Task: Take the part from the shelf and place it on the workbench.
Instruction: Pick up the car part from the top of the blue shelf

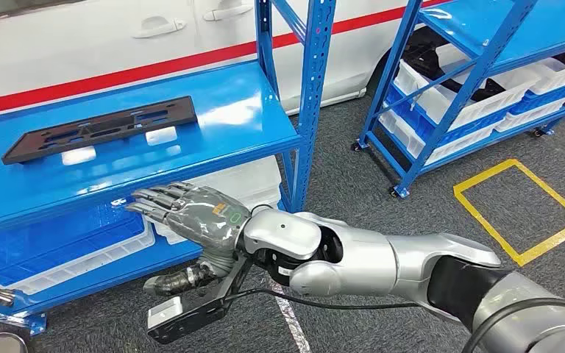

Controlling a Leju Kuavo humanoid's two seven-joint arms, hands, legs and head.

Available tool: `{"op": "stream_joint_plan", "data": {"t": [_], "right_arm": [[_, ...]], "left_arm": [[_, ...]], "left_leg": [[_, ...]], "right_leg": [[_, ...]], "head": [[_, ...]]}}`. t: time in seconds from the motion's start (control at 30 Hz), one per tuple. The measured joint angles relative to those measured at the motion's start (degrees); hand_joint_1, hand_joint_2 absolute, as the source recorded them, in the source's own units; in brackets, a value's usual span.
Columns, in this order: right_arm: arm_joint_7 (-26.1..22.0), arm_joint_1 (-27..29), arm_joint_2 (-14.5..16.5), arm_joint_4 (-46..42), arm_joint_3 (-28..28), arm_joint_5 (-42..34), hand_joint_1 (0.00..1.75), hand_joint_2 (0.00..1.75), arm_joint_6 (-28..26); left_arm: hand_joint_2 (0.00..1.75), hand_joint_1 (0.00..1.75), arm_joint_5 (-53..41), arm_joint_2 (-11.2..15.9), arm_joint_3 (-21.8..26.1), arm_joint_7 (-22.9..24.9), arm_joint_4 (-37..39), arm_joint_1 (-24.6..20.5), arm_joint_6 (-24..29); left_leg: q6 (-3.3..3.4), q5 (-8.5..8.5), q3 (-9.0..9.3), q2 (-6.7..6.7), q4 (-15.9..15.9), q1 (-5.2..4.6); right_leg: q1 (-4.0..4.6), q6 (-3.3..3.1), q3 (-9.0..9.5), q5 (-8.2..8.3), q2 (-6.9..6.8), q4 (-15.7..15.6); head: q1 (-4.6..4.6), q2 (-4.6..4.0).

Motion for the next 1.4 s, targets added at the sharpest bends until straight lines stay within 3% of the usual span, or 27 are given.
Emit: {"op": "stream_joint_plan", "data": {"t": [0.07, 0.13, 0.2, 0.23, 0.3, 0.37, 0.47, 0.53, 0.6, 0.67, 0.73, 0.77, 0.8, 0.83, 0.9, 0.97, 1.07, 1.13, 1.2, 1.27, 1.3, 1.37, 1.4], "right_arm": [[0.0, -0.1, 0.0, 0.0, 0.0, -0.8, 0.0, 0.0, -0.1], [0.2, -0.2, 0.0, 0.1, -0.1, -2.4, 0.0, 0.0, -0.3], [0.4, -0.2, 0.0, 0.1, -0.1, -3.6, 0.0, 0.0, -0.3], [0.4, -0.2, 0.0, 0.1, -0.1, -4.0, 0.0, 0.0, -0.3], [0.4, -0.4, 0.0, 0.1, -0.1, -4.4, 0.0, 0.0, -0.3], [0.3, -0.6, 0.0, 0.1, -0.1, -4.5, 0.0, 0.0, -0.3], [0.1, -1.1, 0.0, 0.0, -0.1, -4.4, 0.0, 0.0, -0.3], [0.1, -1.2, 0.0, 0.0, -0.1, -4.4, 0.0, 0.0, -0.3], [0.0, -1.4, 0.0, -0.1, -0.1, -4.4, 0.0, 0.0, -0.4], [0.0, -1.4, 0.0, -0.1, -0.1, -4.4, 0.0, 0.87, -0.4], [0.0, -1.3, 0.0, -0.1, -0.1, -4.4, 0.0, 1.75, -0.4], [0.0, -1.3, 0.0, -0.1, -0.1, -4.4, 0.0, 1.75, -0.4], [0.0, -1.3, 0.0, -0.1, -0.1, -4.4, 0.0, 1.75, -0.4], [0.0, -1.3, 0.0, -0.1, -0.1, -4.4, 0.0, 1.75, -0.4], [0.0, -1.4, 0.0, -0.1, -0.1, -4.4, 0.0, 1.75, -0.4], [0.0, -1.4, 0.0, -0.1, -0.1, -4.4, 0.0, 1.75, -0.4], [0.0, -1.4, 0.0, -0.1, -0.1, -4.4, 0.0, 1.75, -0.4], [0.0, -1.5, 0.0, -0.1, -0.1, -4.4, 0.0, 0.87, -0.4], [-0.1, -1.5, 0.0, -0.1, -0.1, -4.4, 0.0, 0.0, -0.5], [-0.1, -1.4, 0.0, -0.1, 0.0, -4.4, 0.0, 0.0, -0.4], [-0.2, -1.4, 0.0, -0.1, 0.0, -4.4, 0.0, 0.0, -0.4], [-0.2, -1.4, 0.0, -0.1, 0.0, -4.1, 0.0, 0.0, -0.7], [-0.3, -1.4, 0.0, -0.1, 0.0, -3.8, 0.0, 0.0, -1.0]], "left_arm": [[0.0, 0.0, 0.0, 0.0, 0.0, 0.0, 0.0, 0.0, 0.0], [0.0, 0.0, -0.1, -0.1, 0.0, 0.0, 0.0, 0.1, 0.0], [0.0, 0.0, -0.1, -0.1, 0.0, 0.0, 0.0, 0.1, 0.0], [0.0, 0.0, -0.1, -0.1, 0.0, 0.0, 0.0, 0.1, 0.0], [0.0, 0.0, -0.1, -0.1, 0.0, 0.1, 0.0, 0.1, 0.0], [0.0, 0.0, -0.1, -0.1, 0.0, 0.1, 0.0, 0.0, 0.0], [0.0, 0.0, -0.2, -0.1, 0.0, 0.3, 0.0, -0.2, 0.0], [0.0, 0.0, -0.2, -0.1, 0.0, 0.3, 0.0, -0.2, 0.0], [0.0, 0.0, -0.2, -0.1, 0.0, 0.4, 0.0, 0.0, 0.0], [0.0, 0.0, -0.2, -0.1, 0.0, 0.4, 0.0, 0.0, 0.0], [0.0, 0.0, -0.2, -0.1, 0.0, 0.4, 0.0, -0.1, 0.0], [0.0, 0.0, -0.2, -0.2, 0.0, 0.4, 0.0, -0.1, 0.0], [0.0, 0.0, -0.2, -0.2, 0.0, 0.4, 0.0, 0.0, 0.0], [0.0, 0.0, -0.2, -0.2, 0.0, 0.4, 0.0, 0.0, 0.0], [0.0, 0.0, -0.2, -0.2, 0.0, 0.4, 0.0, -0.1, 0.0], [0.0, 0.0, -0.2, -0.2, 0.0, 0.4, 0.0, 0.0, -0.1], [0.0, 0.0, -0.2, -0.2, 0.0, 0.4, 0.0, 0.1, -0.1], [0.0, 0.0, -0.3, -0.2, 0.0, 0.4, 0.0, 0.0, -0.1], [0.0, 0.0, -0.4, -0.3, 0.0, 0.4, 0.0, 0.0, -0.3], [0.0, 0.0, -0.4, -0.3, 0.0, 0.5, 0.0, 0.0, -0.5], [0.0, 0.0, -0.4, -0.3, 0.0, 0.5, 0.0, 0.0, -0.5], [0.0, 0.0, -0.4, -0.3, 0.0, 0.5, 0.0, 0.0, -0.6], [0.0, 0.0, -0.4, -0.3, 0.0, 0.5, 0.0, 0.0, -0.6]], "left_leg": [[-0.41, -1.34, -1.37, 0.12, 2.8, 0.23], [-1.11, -3.87, -5.13, 0.32, 9.7, 0.7], [-1.52, -4.11, -8.17, 0.52, 14.0, 1.12], [-1.6, -2.66, -8.25, 0.64, 13.2, 1.24], [-1.51, 1.89, -5.79, 1.13, 6.6, 1.32], [-1.26, 4.19, -3.45, 1.73, 1.5, 1.05], [-0.54, 3.41, -2.7, 1.66, -0.1, 0.5], [-0.01, 3.34, -2.44, 1.23, -0.7, 0.73], [0.73, 3.45, -1.89, 0.93, -1.3, 0.97], [1.32, 3.35, -1.68, 0.67, -1.4, 0.92], [1.52, 3.16, -1.61, 0.27, -1.3, 0.85], [1.53, 3.03, -1.54, 0.02, -1.2, 0.84], [1.46, 2.87, -1.45, -0.26, -1.0, 0.87], [1.32, 2.66, -1.38, -0.57, -0.7, 0.9], [0.85, 2.28, -1.57, -1.15, -0.1, 0.77], [0.29, 2.27, -1.89, -1.49, 0.1, 0.67], [-0.52, 1.72, -2.23, -1.18, 0.8, 0.76], [-1.16, -0.86, -4.21, -0.21, 5.3, 0.88], [-1.65, -3.79, -7.65, 0.33, 12.4, 1.11], [-1.78, -3.82, -9.18, 0.51, 15.3, 1.19], [-1.66, -2.3, -8.28, 0.58, 13.3, 1.18], [-1.13, 1.27, -4.6, 0.74, 5.8, 1.07], [-0.82, 2.27, -2.89, 0.81, 2.4, 0.88]], "right_leg": [[-0.04, -0.23, 0.3, -0.15, -0.09, -0.1], [-0.07, -0.57, 0.76, -0.53, -0.3, -0.2], [-0.09, -0.63, 1.15, -1.05, -0.46, -0.1], [-0.14, -0.56, 1.43, -1.37, -0.49, 0.0], [-0.29, -0.22, 2.22, -2.13, -0.55, 0.2], [-0.26, 0.2, 2.72, -2.67, -0.61, 0.3], [0.03, 0.79, 2.57, -2.81, -0.98, 0.3], [0.07, 1.29, 2.61, -3.22, -1.3, 0.3], [0.1, 1.57, 1.38, -5.25, -1.18, 3.3], [0.1, 1.58, -2.21, -8.35, -0.8, 10.5], [0.09, 1.68, -5.45, -9.34, -0.63, 15.8], [0.03, 1.72, -5.74, -8.28, -0.62, 15.5], [-0.07, 1.74, -4.86, -6.32, -0.6, 13.1], [-0.2, 1.72, -3.31, -4.18, -0.4, 9.3], [-0.35, 1.65, -0.54, -1.87, 0.44, 3.1], [-0.21, 1.41, 0.21, -1.84, 0.93, 1.6], [-0.38, 0.62, 0.46, -1.44, 0.35, 1.2], [-0.57, 0.15, 0.73, -1.33, -0.26, 0.9], [-0.47, -0.09, 0.77, -1.37, -0.81, 0.9], [-0.38, -0.16, 0.82, -1.43, -1.18, 0.9], [-0.36, -0.16, 0.9, -1.48, -1.26, 0.9], [-0.31, -0.03, 1.07, -1.59, -1.35, 0.9], [-0.23, 0.14, 1.07, -1.66, -1.37, 1.0]], "head": [[-0.04, 0.0], [-0.07, 0.0], [-0.07, 0.0], [-0.07, 0.0], [-0.07, -0.01], [-0.07, -0.01], [-0.06, 0.0], [-0.03, 0.0], [-0.01, 0.0], [0.0, 0.0], [-0.01, 0.0], [-0.01, 0.0], [-0.01, 0.0], [-0.01, 0.0], [-0.01, -0.01], [-0.02, -0.01], [-0.06, 0.0], [-0.13, 0.0], [-0.15, 0.0], [-0.15, 0.0], [-0.15, 0.0], [-0.15, 0.0], [-0.14, 0.0]]}}
